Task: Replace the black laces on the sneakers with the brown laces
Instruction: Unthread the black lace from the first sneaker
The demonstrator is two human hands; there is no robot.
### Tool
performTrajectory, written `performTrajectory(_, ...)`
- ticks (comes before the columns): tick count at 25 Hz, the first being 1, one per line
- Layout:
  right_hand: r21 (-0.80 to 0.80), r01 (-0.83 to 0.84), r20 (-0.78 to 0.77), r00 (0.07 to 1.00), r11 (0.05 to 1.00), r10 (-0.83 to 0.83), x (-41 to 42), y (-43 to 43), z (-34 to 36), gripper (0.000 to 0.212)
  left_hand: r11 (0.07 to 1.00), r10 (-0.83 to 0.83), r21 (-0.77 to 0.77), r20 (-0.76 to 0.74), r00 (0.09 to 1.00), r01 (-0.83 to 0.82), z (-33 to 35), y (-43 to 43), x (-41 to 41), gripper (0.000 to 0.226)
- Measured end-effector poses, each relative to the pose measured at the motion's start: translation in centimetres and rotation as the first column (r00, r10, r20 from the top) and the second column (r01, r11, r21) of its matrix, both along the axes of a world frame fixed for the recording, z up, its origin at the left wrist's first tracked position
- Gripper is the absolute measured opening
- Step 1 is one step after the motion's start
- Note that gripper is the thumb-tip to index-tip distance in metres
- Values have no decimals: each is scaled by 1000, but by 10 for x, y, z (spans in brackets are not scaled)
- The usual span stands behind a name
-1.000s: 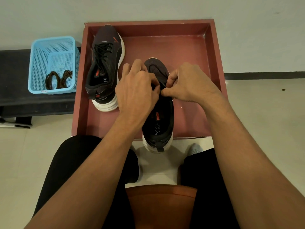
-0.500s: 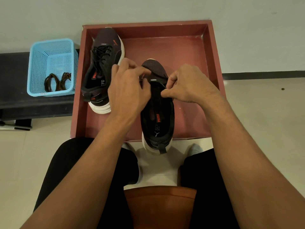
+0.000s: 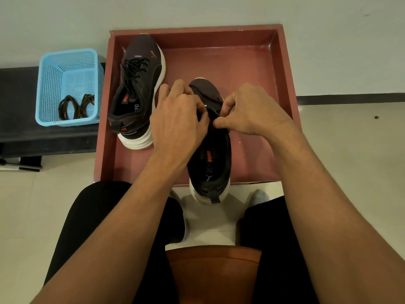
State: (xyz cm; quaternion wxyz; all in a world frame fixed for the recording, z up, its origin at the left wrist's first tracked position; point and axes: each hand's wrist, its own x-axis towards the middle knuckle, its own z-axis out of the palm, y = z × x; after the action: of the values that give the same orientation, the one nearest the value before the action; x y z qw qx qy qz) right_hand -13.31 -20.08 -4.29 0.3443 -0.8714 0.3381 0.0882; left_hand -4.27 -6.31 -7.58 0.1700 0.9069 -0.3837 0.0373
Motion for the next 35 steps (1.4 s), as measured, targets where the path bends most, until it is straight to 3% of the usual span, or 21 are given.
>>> performTrajectory(5,5,20,-3,1000,1000,-20,-1,-2,1,17,929,155,-282,-295,943,-241,3,8,27,14)
performTrajectory(7,3,20,-8,1000,1000,-20,-1,-2,1,17,911,174,-305,-324,930,-277,4,10,30,8)
performTrajectory(9,2,15,-12,1000,1000,-15,-1,-1,1,17,943,146,-249,-285,947,-221,2,10,23,9)
performTrajectory(12,14,21,-9,1000,1000,-21,-1,-1,1,16,994,-10,-112,-171,985,-10,-3,7,10,35)
performTrajectory(14,11,11,-7,1000,1000,-11,0,-1,1,15,997,-78,-23,-121,990,75,-3,5,6,39)
performTrajectory(19,3,-6,-1,1000,1000,6,1,1,0,14,1000,13,-5,-5,1000,-13,-5,2,-2,22)
performTrajectory(23,8,-12,1,1000,1000,12,1,1,1,14,999,29,-18,-21,999,-29,-4,1,-3,15)
performTrajectory(27,4,6,1,1000,1000,-6,-1,-1,0,15,989,62,-122,-152,986,-81,-6,0,5,10)
performTrajectory(32,22,10,-20,1000,1000,-10,-1,-3,1,19,866,276,-238,-505,818,-439,-3,6,28,10)
performTrajectory(35,20,7,-16,1000,1000,-7,-1,-1,2,18,909,172,-276,-432,885,-311,-3,6,19,15)
